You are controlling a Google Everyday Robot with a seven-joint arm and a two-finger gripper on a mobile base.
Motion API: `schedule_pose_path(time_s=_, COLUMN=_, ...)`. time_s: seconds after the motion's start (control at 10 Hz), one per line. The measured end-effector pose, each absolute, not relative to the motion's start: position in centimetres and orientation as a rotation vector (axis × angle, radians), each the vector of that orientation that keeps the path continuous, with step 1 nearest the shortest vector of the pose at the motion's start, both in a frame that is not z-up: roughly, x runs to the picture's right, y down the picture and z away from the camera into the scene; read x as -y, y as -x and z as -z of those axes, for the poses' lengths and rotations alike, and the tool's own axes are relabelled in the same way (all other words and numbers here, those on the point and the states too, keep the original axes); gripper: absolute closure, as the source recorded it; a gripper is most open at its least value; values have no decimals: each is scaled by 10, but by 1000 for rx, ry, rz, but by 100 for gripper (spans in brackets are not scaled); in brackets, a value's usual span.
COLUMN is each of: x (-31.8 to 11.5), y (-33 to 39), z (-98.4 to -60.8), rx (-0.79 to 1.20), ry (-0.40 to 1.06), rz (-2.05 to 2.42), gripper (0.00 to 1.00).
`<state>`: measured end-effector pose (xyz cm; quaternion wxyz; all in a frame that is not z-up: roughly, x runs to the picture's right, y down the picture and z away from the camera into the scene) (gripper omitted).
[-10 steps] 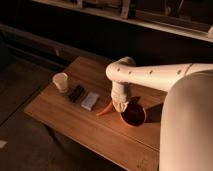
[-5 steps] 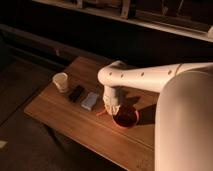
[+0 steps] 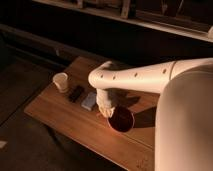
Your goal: Drag the ceramic bowl in a circle
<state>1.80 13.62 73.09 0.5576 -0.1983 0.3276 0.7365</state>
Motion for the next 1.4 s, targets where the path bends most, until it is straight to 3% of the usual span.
schedule_pose_path(time_s=0.5, x=-161, y=-59, z=-714, rx=-860, ry=448, rz=-1820, gripper=100)
schedule_pose_path(time_s=1.4, x=-130, y=-121, z=-753, rx=-1012, ry=372, rz=-1764, gripper=100)
